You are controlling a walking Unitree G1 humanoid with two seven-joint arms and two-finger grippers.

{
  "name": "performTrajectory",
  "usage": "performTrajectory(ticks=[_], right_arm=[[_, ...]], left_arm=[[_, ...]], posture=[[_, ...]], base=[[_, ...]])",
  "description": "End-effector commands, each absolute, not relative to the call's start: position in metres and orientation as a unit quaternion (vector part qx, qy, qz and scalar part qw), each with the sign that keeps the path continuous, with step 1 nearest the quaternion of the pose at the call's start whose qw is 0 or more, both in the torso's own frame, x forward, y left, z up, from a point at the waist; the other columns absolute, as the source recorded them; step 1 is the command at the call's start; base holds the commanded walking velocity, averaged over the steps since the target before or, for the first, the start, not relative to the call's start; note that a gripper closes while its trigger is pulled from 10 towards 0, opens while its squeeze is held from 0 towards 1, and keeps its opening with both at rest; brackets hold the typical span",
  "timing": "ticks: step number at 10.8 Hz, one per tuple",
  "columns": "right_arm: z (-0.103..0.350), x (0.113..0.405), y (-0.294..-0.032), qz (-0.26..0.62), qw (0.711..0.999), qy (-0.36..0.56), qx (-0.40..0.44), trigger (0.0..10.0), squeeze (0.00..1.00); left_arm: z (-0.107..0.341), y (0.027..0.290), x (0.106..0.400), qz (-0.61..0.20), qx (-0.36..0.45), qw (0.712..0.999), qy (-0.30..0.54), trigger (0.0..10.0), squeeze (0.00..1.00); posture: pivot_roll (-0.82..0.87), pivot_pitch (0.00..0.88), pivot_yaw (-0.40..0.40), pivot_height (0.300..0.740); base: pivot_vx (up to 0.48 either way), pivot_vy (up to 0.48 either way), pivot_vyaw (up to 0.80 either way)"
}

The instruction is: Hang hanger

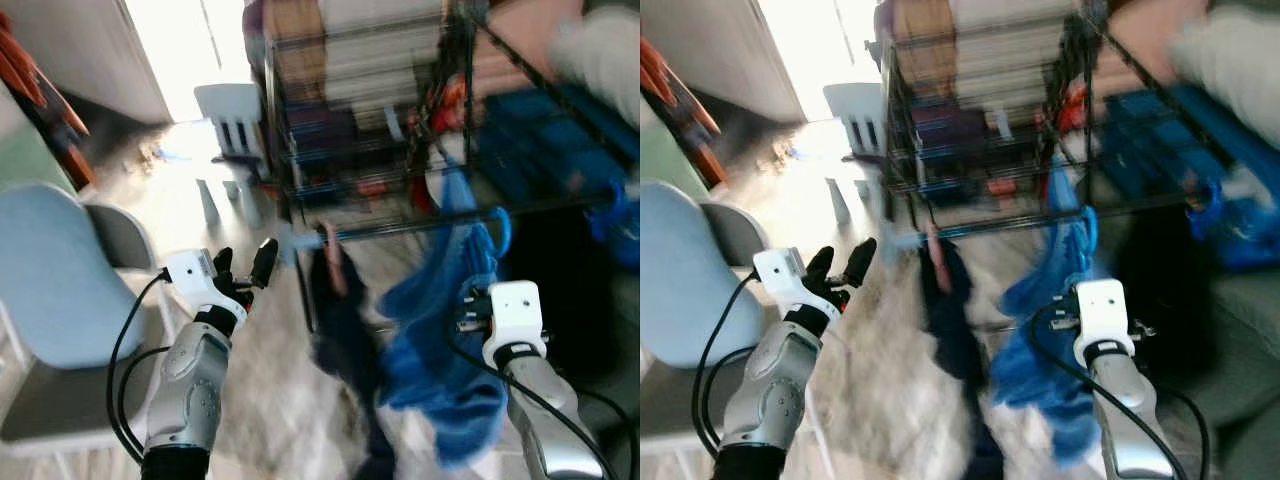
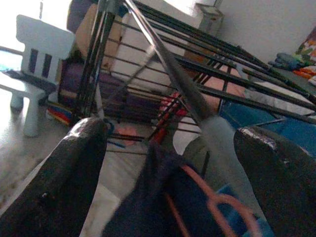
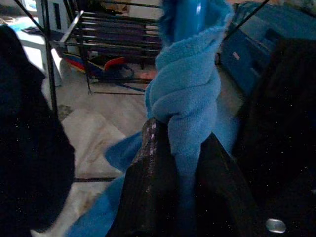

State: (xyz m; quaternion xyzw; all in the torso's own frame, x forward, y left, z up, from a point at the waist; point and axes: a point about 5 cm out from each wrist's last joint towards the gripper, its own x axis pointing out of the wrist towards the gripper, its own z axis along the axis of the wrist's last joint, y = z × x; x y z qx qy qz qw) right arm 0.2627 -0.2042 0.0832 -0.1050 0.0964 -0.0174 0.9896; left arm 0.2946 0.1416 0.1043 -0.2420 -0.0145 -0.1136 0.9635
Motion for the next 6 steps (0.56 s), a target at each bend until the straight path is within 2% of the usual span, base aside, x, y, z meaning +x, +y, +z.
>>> performTrajectory(ticks=[1,5,6], right_arm=[[0.098,0.269,-0.192,0.001,0.993,0.058,-0.102,10.0,0.0],[0.092,0.271,-0.192,-0.009,0.992,0.097,-0.082,10.0,0.0],[0.088,0.278,-0.198,-0.015,0.99,0.13,-0.056,10.0,0.0]], left_arm=[[0.103,0.148,0.294,-0.104,-0.24,0.965,-0.011,10.0,0.0],[0.099,0.142,0.293,-0.116,-0.244,0.963,0.001,10.0,0.0],[0.097,0.141,0.293,-0.119,-0.243,0.963,0.008,10.0,0.0]], posture=[[-0.27,0.0,0.109,0.74],[-0.27,0.0,0.104,0.74],[-0.26,0.0,0.104,0.74]], base=[[0.0,0.0,0.0],[0.0,0.0,0.0],[0.0,0.0,0.0]])
